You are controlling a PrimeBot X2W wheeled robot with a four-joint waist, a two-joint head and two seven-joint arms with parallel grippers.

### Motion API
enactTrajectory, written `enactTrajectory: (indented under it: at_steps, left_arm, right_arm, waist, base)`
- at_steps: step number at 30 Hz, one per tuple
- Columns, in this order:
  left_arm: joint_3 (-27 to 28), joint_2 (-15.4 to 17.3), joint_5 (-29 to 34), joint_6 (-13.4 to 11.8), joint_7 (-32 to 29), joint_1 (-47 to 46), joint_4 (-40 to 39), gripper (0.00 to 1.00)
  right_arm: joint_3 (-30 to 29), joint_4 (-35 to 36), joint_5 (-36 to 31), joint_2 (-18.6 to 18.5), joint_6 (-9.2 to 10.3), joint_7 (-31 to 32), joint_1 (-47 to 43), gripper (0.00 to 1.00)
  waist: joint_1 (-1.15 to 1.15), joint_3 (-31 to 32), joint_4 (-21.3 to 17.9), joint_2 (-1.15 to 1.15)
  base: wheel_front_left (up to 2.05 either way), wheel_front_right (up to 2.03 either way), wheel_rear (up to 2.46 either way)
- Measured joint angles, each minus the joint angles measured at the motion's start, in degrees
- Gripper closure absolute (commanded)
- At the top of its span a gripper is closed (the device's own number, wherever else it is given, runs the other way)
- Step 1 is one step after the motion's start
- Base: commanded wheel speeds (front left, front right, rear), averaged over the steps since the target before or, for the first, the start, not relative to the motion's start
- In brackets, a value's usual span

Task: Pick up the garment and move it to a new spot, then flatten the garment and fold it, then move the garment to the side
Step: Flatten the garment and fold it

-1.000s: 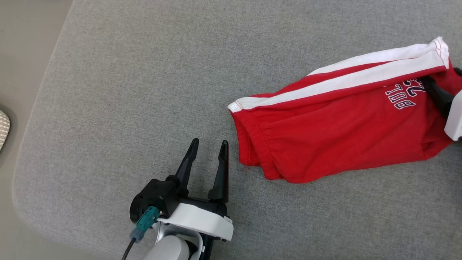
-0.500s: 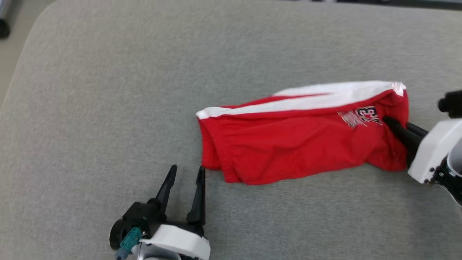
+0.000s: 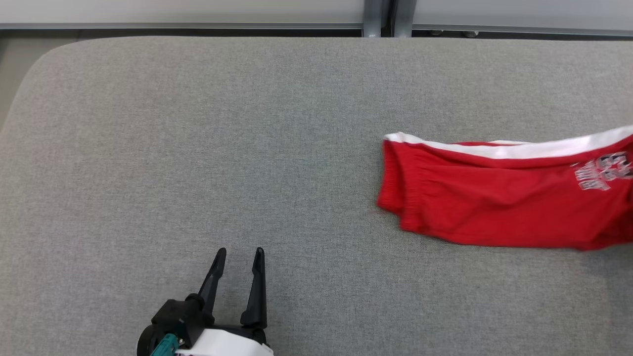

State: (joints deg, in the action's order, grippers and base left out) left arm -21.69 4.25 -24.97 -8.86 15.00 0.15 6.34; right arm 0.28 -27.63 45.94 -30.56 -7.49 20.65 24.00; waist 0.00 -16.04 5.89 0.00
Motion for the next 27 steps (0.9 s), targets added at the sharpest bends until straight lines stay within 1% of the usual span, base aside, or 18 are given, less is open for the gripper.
enactTrajectory:
  at_steps: [2, 4, 8, 11, 13, 15, 18, 22, 26, 27]
  left_arm:
    - [-0.05, -0.27, -0.04, 0.25, 0.00, 0.47, 0.26, 0.00]
    - [-0.03, -0.58, -0.35, 0.43, 0.00, 0.92, 0.74, 0.00]
    - [0.00, -1.07, -0.96, 0.74, 0.00, 1.62, 1.20, 0.00]
    - [-0.11, -1.20, -1.41, 0.82, 0.00, 1.78, 1.71, 0.00]
    - [-0.30, -1.29, -1.41, 1.08, 0.00, 1.72, 1.99, 0.00]
    - [-0.55, -1.32, -1.40, 1.32, 0.00, 1.36, 2.29, 0.00]
    - [-1.12, -1.38, -1.38, 1.77, 0.00, 0.31, 2.83, 0.00]
    - [-2.32, -1.41, -1.69, 2.00, 0.00, -0.62, 3.80, 0.00]
    - [-2.80, -1.42, -2.37, 1.74, 0.00, -0.90, 4.36, 0.00]
    - [-2.80, -1.41, -2.37, 1.66, 0.00, -0.91, 4.42, 0.00]
  right_arm:
    - [-1.64, 0.80, 0.22, -1.80, 0.00, 0.82, 1.07, 1.00]
    - [-2.11, 2.96, 0.87, -2.58, 0.08, 2.37, 1.43, 1.00]
    - [0.62, 10.98, 1.32, -1.69, 0.07, 7.22, 1.27, 1.00]
    - [3.26, 16.73, 0.04, 1.38, 0.05, 9.90, 1.23, 1.00]
    - [5.17, 19.28, -1.20, 4.95, 0.05, 11.32, 1.25, 1.00]
    - [7.08, 19.97, -3.30, 8.84, 0.05, 12.67, 1.31, 1.00]
    - [10.01, 18.85, -7.99, 13.39, 0.07, 13.34, 1.98, 1.00]
    - [11.95, 15.22, -12.37, 19.17, 0.05, 12.16, 3.23, 1.00]
    - [11.39, 11.76, -15.30, 22.40, 0.07, 9.82, 4.82, 1.00]
    - [11.48, 11.23, -15.80, 23.03, 0.07, 9.26, 4.95, 0.97]
  waist:
    - [0.00, 0.39, 0.34, 0.00]
    - [0.00, 0.99, 0.65, 0.00]
    - [0.00, 2.44, 1.08, 0.00]
    - [0.00, 3.09, 1.24, 0.00]
    - [0.00, 2.96, 1.31, 0.00]
    - [0.00, 2.57, 1.47, 0.00]
    - [0.00, 1.84, 2.12, 0.00]
    - [0.00, 0.91, 3.74, 0.00]
    - [0.00, 0.33, 5.44, 0.00]
    - [0.00, 0.28, 5.73, 0.00]
  base:
    - [0.00, 0.00, 0.00]
    - [0.00, 0.00, 0.00]
    - [0.00, 0.00, 0.00]
    - [0.00, 0.00, 0.00]
    - [0.00, 0.00, 0.00]
    - [0.00, 0.00, 0.00]
    - [0.00, 0.00, 0.00]
    - [0.00, 0.00, 0.00]
    - [0.00, 0.00, 0.00]
    - [0.00, 0.00, 0.00]
